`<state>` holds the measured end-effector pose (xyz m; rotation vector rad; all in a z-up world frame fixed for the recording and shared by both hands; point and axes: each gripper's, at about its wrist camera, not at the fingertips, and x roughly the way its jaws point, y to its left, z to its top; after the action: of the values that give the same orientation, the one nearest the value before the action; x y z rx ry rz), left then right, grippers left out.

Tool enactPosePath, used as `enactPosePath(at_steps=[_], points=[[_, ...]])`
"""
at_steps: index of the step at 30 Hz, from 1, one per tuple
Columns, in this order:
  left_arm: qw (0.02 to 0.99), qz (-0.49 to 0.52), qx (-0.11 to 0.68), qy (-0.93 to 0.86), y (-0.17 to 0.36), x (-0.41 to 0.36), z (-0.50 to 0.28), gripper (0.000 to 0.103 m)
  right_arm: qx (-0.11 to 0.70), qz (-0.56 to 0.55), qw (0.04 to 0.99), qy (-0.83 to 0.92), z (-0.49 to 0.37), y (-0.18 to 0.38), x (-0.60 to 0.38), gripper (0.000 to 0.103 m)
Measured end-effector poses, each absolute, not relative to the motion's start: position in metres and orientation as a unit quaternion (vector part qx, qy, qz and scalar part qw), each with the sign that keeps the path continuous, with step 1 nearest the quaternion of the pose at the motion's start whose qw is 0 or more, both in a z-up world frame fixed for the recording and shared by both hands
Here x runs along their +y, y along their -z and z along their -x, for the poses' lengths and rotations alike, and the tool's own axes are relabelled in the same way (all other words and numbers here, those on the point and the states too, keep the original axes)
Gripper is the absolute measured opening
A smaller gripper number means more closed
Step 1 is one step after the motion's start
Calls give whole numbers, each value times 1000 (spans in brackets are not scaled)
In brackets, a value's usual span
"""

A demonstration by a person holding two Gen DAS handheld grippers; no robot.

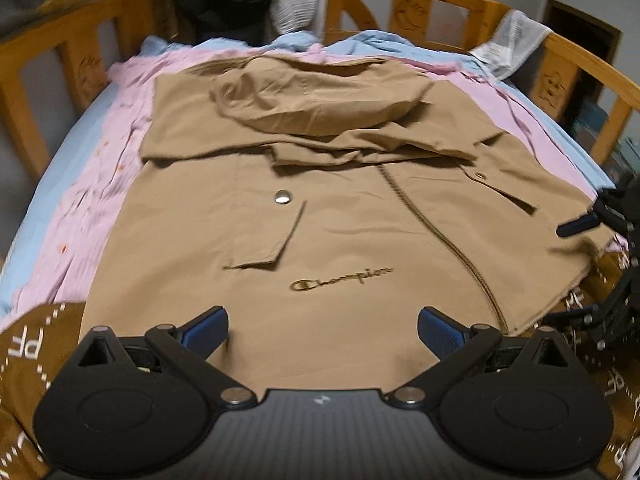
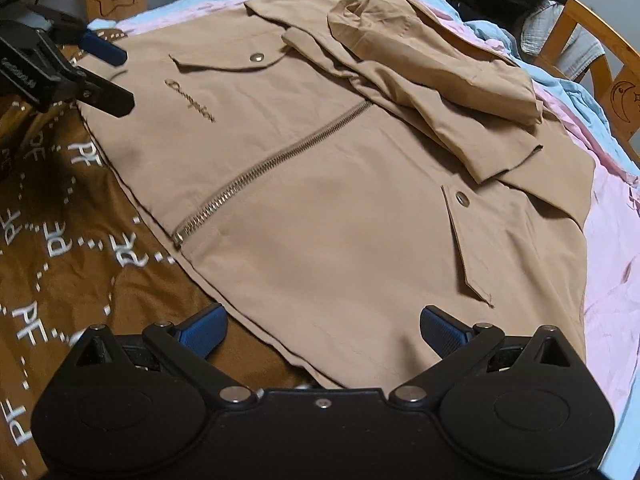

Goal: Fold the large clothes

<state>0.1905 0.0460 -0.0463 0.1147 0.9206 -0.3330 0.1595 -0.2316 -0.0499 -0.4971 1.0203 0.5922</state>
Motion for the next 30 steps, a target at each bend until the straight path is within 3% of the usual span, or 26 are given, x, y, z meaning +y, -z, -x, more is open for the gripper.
enactPosePath(at_steps=[9,15,20,22,24,25,30], points=[[867,-126,456,155,54,10,-188,103,456,317,794,-248,-139,63,-265,102],[859,-117,478,141,58,2,-194,103,365,370,818,-248,-118,69,-271,100],[856,-109,485,142,57,0,-196,103,296,405,821,-271,-108,73,-259,76],[858,-105,478,156,54,-1,-193,103,295,397,821,-283,-111,71,-257,53],[862,-96,464,183,50,-2,-185,103,312,369,826,-291,-118,66,-258,37],[862,-94,456,198,48,-3,-181,103,322,347,830,-294,-121,61,-259,22],[859,-136,421,258,44,-18,-158,103,361,231,859,-281,-143,25,-264,15]])
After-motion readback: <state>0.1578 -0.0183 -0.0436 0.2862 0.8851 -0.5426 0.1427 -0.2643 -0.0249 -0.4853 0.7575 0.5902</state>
